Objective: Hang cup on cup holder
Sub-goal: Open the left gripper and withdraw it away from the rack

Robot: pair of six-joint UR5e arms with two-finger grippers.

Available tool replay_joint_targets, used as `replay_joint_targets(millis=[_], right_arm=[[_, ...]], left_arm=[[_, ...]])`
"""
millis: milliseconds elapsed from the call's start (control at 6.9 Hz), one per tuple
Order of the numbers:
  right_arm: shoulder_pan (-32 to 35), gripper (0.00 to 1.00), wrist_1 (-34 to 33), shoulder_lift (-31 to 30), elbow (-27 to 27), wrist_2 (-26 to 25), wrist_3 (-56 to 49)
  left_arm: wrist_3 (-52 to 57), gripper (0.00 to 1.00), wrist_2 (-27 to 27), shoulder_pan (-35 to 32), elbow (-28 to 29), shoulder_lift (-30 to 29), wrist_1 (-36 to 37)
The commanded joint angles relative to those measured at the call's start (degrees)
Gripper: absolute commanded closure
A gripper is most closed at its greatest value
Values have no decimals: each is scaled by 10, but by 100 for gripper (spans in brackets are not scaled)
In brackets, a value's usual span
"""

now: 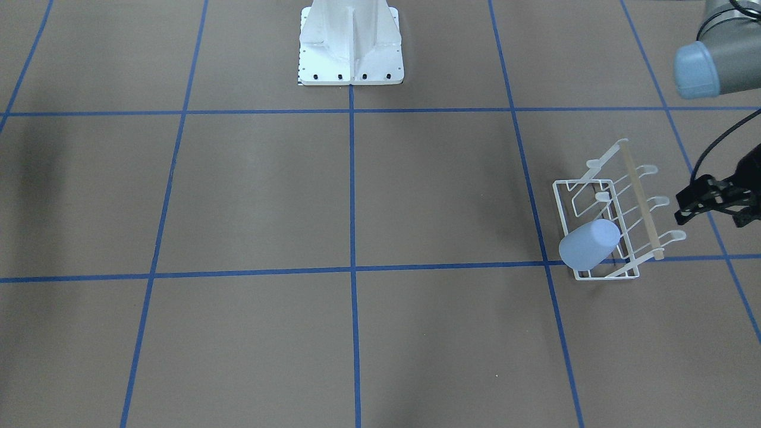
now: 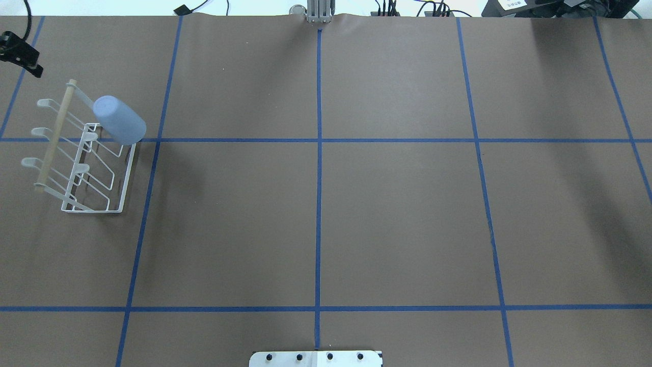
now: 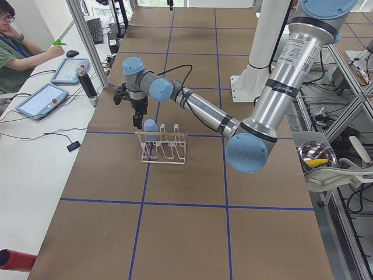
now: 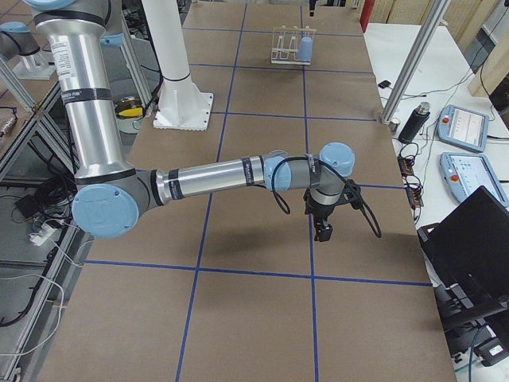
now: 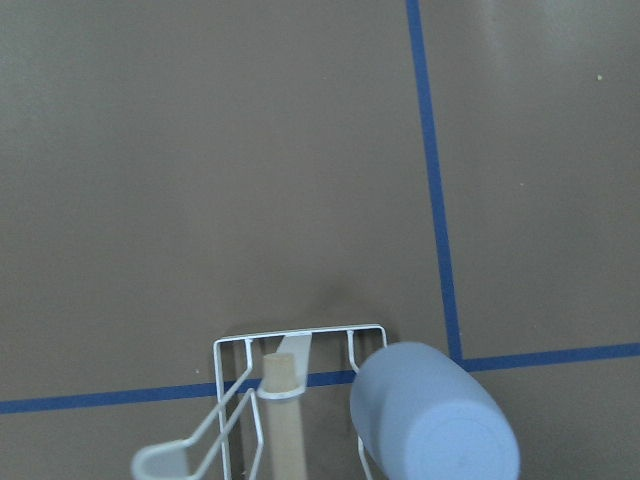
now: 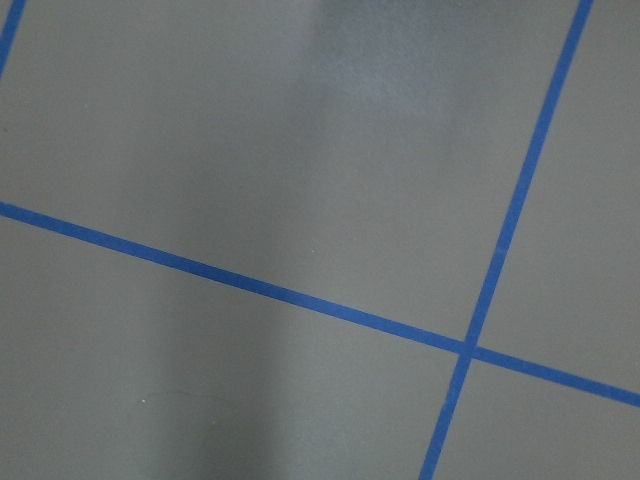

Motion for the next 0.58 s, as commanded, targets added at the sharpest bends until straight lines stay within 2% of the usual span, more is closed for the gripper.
replay_joint_targets(millis=[0, 145, 434], right_arm=[[29, 0, 0, -31, -2, 2, -4], [43, 0, 0, -44, -2, 6, -6], [71, 0, -4, -74, -1, 46, -6]], left_arm=[[237, 1, -42, -107, 42, 75, -2], [238, 1, -42, -128, 92, 80, -6], [237, 1, -36, -140, 157, 115, -8]])
